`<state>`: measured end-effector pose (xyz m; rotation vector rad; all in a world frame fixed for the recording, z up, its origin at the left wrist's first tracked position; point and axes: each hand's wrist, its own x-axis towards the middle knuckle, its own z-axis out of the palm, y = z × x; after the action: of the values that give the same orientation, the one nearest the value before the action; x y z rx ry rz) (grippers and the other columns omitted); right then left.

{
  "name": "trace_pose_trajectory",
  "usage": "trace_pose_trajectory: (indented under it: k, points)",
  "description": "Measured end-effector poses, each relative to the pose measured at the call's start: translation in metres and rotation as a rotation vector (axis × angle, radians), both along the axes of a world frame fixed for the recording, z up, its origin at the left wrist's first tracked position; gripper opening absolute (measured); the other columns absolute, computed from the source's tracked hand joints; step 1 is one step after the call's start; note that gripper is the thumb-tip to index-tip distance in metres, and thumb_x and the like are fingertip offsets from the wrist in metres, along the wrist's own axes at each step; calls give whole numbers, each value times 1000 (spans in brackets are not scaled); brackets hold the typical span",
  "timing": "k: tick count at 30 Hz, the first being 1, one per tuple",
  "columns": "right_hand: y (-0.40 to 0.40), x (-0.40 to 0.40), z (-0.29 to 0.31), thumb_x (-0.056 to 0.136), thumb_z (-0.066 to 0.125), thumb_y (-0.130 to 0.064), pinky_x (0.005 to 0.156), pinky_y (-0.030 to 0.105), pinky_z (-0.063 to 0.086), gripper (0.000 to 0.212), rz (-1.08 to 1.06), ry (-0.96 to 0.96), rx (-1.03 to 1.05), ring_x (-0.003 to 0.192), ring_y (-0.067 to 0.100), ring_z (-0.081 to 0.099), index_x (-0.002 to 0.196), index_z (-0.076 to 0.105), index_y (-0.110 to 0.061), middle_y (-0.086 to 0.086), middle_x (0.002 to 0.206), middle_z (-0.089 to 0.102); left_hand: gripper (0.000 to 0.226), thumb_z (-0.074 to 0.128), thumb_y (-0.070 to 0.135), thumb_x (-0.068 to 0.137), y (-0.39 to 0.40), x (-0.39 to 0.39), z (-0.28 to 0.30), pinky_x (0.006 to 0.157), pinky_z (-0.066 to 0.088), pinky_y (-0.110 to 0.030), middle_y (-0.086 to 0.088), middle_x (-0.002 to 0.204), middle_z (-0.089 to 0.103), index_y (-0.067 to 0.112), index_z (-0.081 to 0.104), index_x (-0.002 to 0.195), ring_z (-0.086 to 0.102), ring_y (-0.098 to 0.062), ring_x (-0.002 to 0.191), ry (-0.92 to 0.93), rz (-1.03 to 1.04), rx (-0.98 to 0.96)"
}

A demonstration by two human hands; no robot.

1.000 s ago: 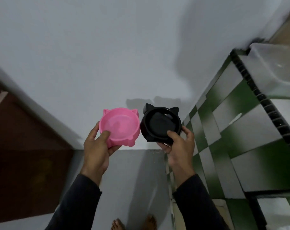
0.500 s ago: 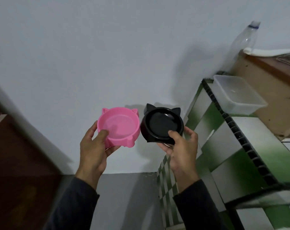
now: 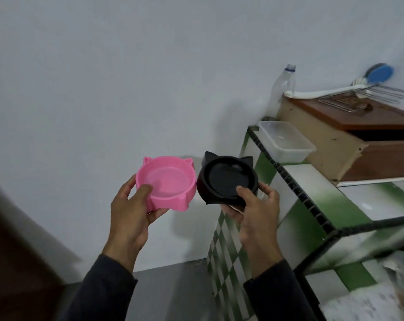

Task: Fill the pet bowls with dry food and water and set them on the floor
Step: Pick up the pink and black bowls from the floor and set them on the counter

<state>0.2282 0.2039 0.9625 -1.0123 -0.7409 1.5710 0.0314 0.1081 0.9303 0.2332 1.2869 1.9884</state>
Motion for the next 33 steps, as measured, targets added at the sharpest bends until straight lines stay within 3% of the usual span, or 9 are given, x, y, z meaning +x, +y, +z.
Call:
trace_pose_trajectory:
  k: [12,17,24,29,33]
  points:
    - [-115,48,5,88,71,3,68,46,64,46,-339,11,9,100,31,72,117,49,-26,17,122,63,57,65,7,97,-51,37,13,72,65,-46,-4,131,56,28,51,148,66,-32,109,14,-319,1]
    - [-169,71,-3,89,71,0,70,49,64,49,-451,-18,-30,101,33,72,124,47,-25,17,122,63,58,65,7,97,-79,60,6,71,65,-45,-5,134,53,28,51,149,65,-33,109,35,-423,-6]
    - [-229,118,-2,90,71,1,66,44,64,49,-603,-31,-46,101,31,71,124,47,-25,14,120,62,60,62,5,97,-106,108,6,82,63,-53,-8,139,49,30,48,150,64,-33,111,47,-574,-15]
    - [-269,160,-6,90,70,1,64,42,63,50,-718,-11,-51,105,34,70,125,46,-25,17,122,63,56,60,5,98,-126,156,7,84,63,-51,-5,139,50,29,50,148,64,-31,114,58,-687,0]
    - [-306,200,-7,90,71,0,66,43,63,50,-791,-24,-62,100,37,72,127,46,-24,19,121,64,56,61,6,98,-146,198,4,77,65,-45,-6,141,51,25,50,149,64,-32,117,73,-767,5]
